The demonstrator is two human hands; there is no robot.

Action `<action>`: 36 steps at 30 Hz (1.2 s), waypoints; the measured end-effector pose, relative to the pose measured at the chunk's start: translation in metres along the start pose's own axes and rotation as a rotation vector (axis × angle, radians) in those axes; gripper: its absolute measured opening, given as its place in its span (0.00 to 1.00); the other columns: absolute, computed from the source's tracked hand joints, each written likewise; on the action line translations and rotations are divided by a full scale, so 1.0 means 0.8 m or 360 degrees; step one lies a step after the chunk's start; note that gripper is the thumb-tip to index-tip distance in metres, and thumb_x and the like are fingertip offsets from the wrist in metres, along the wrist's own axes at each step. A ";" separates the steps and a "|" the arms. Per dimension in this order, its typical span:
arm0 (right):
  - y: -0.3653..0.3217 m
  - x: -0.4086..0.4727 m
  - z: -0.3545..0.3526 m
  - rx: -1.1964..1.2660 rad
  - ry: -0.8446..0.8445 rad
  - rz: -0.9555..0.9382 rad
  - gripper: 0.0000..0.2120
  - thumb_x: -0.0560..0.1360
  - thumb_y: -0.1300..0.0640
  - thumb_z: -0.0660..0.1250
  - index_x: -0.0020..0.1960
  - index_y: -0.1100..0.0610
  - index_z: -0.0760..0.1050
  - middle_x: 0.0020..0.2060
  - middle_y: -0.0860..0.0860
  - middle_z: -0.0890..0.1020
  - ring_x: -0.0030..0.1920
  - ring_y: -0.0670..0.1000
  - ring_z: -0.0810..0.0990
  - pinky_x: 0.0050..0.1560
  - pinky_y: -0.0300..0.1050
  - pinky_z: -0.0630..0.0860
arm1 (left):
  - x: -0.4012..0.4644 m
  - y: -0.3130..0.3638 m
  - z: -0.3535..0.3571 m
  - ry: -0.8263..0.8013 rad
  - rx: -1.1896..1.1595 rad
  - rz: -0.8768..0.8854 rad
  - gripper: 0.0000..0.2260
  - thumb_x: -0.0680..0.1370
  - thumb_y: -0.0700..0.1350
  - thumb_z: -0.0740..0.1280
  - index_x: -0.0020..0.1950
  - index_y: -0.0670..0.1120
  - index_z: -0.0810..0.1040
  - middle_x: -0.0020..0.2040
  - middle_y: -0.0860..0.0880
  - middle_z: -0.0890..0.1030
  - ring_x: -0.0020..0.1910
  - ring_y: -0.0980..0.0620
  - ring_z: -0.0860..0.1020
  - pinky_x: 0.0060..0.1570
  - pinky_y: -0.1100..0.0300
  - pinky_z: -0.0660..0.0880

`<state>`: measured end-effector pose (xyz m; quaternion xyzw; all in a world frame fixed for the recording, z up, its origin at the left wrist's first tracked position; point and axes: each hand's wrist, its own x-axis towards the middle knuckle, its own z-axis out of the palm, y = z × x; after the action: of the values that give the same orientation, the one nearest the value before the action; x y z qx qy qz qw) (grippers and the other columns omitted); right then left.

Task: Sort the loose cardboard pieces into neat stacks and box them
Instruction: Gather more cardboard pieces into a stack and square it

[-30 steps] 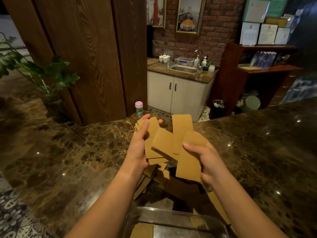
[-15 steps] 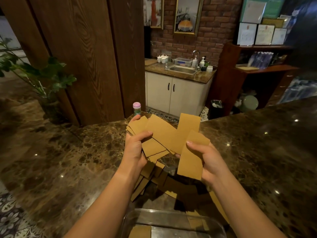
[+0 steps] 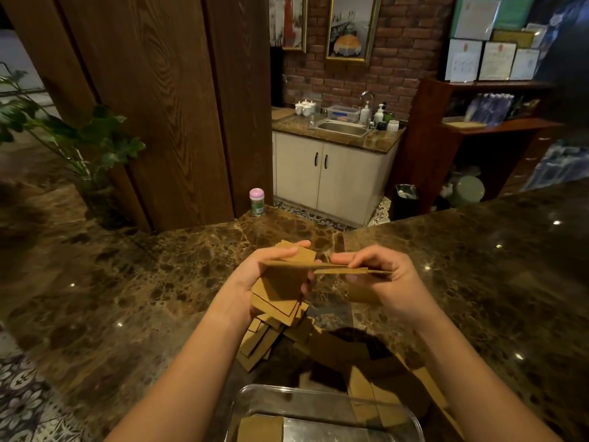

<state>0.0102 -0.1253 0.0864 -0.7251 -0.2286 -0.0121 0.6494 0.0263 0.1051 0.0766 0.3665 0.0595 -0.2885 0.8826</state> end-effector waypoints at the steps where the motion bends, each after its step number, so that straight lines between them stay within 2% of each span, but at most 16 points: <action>1: 0.001 0.001 -0.003 -0.0045 -0.0027 -0.0008 0.21 0.72 0.78 0.68 0.44 0.52 0.82 0.53 0.48 0.87 0.59 0.50 0.84 0.57 0.41 0.80 | -0.001 0.000 -0.002 -0.0034 0.0024 0.0017 0.29 0.67 0.34 0.72 0.68 0.43 0.76 0.51 0.34 0.81 0.39 0.41 0.80 0.36 0.52 0.79; 3: 0.003 0.003 -0.007 -0.0085 -0.0018 0.0004 0.23 0.72 0.78 0.68 0.44 0.49 0.83 0.54 0.46 0.87 0.60 0.49 0.83 0.57 0.41 0.80 | 0.001 -0.001 -0.005 -0.0054 0.0047 0.0081 0.29 0.68 0.31 0.66 0.68 0.46 0.76 0.53 0.34 0.81 0.38 0.41 0.82 0.35 0.53 0.81; 5: 0.008 0.003 -0.012 -0.0034 0.0088 0.0097 0.20 0.72 0.72 0.71 0.45 0.46 0.83 0.52 0.43 0.87 0.56 0.49 0.85 0.49 0.42 0.82 | 0.003 0.000 -0.007 0.0006 0.0024 0.0259 0.30 0.67 0.31 0.66 0.69 0.47 0.76 0.54 0.36 0.83 0.38 0.42 0.84 0.33 0.54 0.81; 7: 0.011 0.002 -0.015 0.0206 0.0286 0.0239 0.16 0.69 0.62 0.76 0.48 0.42 0.82 0.46 0.44 0.87 0.47 0.52 0.87 0.39 0.44 0.83 | 0.004 0.004 -0.009 0.0096 0.0067 0.0513 0.33 0.66 0.31 0.67 0.70 0.49 0.74 0.56 0.38 0.82 0.40 0.44 0.85 0.34 0.54 0.81; 8: 0.014 0.001 -0.015 0.0406 0.0360 0.0308 0.17 0.68 0.60 0.77 0.51 0.42 0.81 0.45 0.45 0.87 0.44 0.52 0.87 0.37 0.45 0.83 | 0.003 0.004 -0.009 0.0139 0.0120 0.0630 0.34 0.66 0.30 0.68 0.70 0.49 0.74 0.58 0.39 0.81 0.43 0.44 0.85 0.36 0.54 0.81; 11: 0.021 -0.002 -0.006 0.0995 0.0450 0.0564 0.24 0.66 0.60 0.74 0.60 0.50 0.76 0.45 0.50 0.88 0.43 0.53 0.88 0.35 0.49 0.83 | 0.002 0.000 -0.007 0.0257 0.0290 0.0867 0.34 0.66 0.30 0.71 0.70 0.51 0.74 0.64 0.39 0.78 0.56 0.41 0.81 0.45 0.49 0.81; 13: 0.018 0.000 0.012 0.1079 0.0400 0.0738 0.26 0.66 0.61 0.74 0.62 0.53 0.74 0.48 0.53 0.88 0.46 0.55 0.88 0.36 0.53 0.83 | 0.004 -0.009 -0.001 0.0292 0.0372 0.0930 0.31 0.67 0.30 0.72 0.66 0.53 0.76 0.63 0.39 0.77 0.58 0.41 0.79 0.49 0.47 0.81; 16: 0.012 0.008 0.028 0.1063 0.0445 0.0837 0.22 0.69 0.65 0.74 0.61 0.55 0.76 0.50 0.57 0.87 0.48 0.58 0.87 0.38 0.54 0.84 | 0.007 -0.016 0.007 0.0246 0.0326 0.0885 0.27 0.69 0.29 0.69 0.62 0.54 0.79 0.60 0.40 0.79 0.55 0.41 0.81 0.49 0.44 0.81; 19: 0.007 0.013 0.035 0.0953 0.0472 0.0816 0.17 0.73 0.67 0.72 0.59 0.54 0.77 0.47 0.55 0.88 0.44 0.55 0.88 0.34 0.50 0.83 | 0.006 -0.017 0.010 0.0199 0.0429 0.0667 0.31 0.65 0.30 0.66 0.64 0.55 0.77 0.61 0.40 0.78 0.55 0.39 0.79 0.46 0.44 0.81; 21: 0.006 0.013 0.040 0.0842 0.0426 0.0840 0.17 0.72 0.66 0.73 0.58 0.54 0.77 0.45 0.53 0.88 0.43 0.53 0.88 0.33 0.48 0.83 | 0.005 -0.024 0.011 0.0168 0.0488 0.0532 0.34 0.66 0.29 0.62 0.66 0.56 0.76 0.61 0.39 0.78 0.56 0.38 0.77 0.49 0.42 0.79; 24: 0.005 0.014 0.041 0.0770 0.0357 0.0902 0.16 0.72 0.65 0.74 0.58 0.55 0.79 0.44 0.53 0.88 0.43 0.53 0.88 0.33 0.47 0.83 | 0.009 -0.032 0.011 0.0217 0.0373 0.0550 0.34 0.68 0.26 0.58 0.66 0.56 0.76 0.56 0.40 0.82 0.53 0.38 0.81 0.45 0.45 0.81; 27: 0.003 0.015 0.033 0.0858 0.0371 0.0951 0.17 0.73 0.68 0.72 0.59 0.56 0.79 0.46 0.55 0.88 0.45 0.55 0.88 0.34 0.49 0.83 | 0.014 -0.030 0.007 0.0316 0.0164 0.0700 0.34 0.70 0.26 0.61 0.66 0.60 0.75 0.45 0.42 0.85 0.41 0.43 0.84 0.38 0.48 0.82; 30: 0.000 0.013 0.027 0.0858 0.0364 0.0887 0.21 0.74 0.68 0.71 0.60 0.48 0.81 0.47 0.53 0.88 0.45 0.53 0.88 0.34 0.47 0.83 | 0.014 -0.024 0.008 0.0366 0.0124 0.0686 0.19 0.71 0.43 0.71 0.62 0.50 0.76 0.50 0.41 0.84 0.46 0.43 0.83 0.49 0.45 0.79; 32: -0.001 0.011 0.026 0.0780 0.0386 0.0833 0.20 0.74 0.67 0.70 0.60 0.47 0.82 0.45 0.51 0.88 0.43 0.51 0.88 0.32 0.45 0.82 | 0.015 -0.026 0.008 0.0414 0.0138 0.0600 0.16 0.76 0.50 0.70 0.62 0.46 0.77 0.53 0.41 0.83 0.51 0.41 0.83 0.53 0.44 0.77; 34: -0.004 0.009 0.028 0.0622 0.0492 0.0732 0.17 0.75 0.64 0.71 0.60 0.49 0.81 0.43 0.48 0.88 0.41 0.48 0.87 0.31 0.42 0.81 | 0.017 -0.029 0.011 0.0469 0.0153 0.0660 0.17 0.78 0.53 0.68 0.64 0.45 0.76 0.53 0.41 0.84 0.53 0.41 0.83 0.51 0.44 0.79; 36: -0.002 0.008 0.030 0.0358 0.0662 0.0586 0.16 0.76 0.63 0.72 0.59 0.48 0.79 0.43 0.44 0.88 0.43 0.42 0.86 0.36 0.41 0.80 | 0.019 -0.032 0.016 0.0519 0.0205 0.0816 0.18 0.75 0.53 0.70 0.62 0.47 0.75 0.50 0.43 0.84 0.48 0.43 0.84 0.43 0.47 0.81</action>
<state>0.0088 -0.1007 0.0861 -0.6600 0.0447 -0.0170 0.7498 0.0233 0.0747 0.0649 0.4663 0.0874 0.0030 0.8803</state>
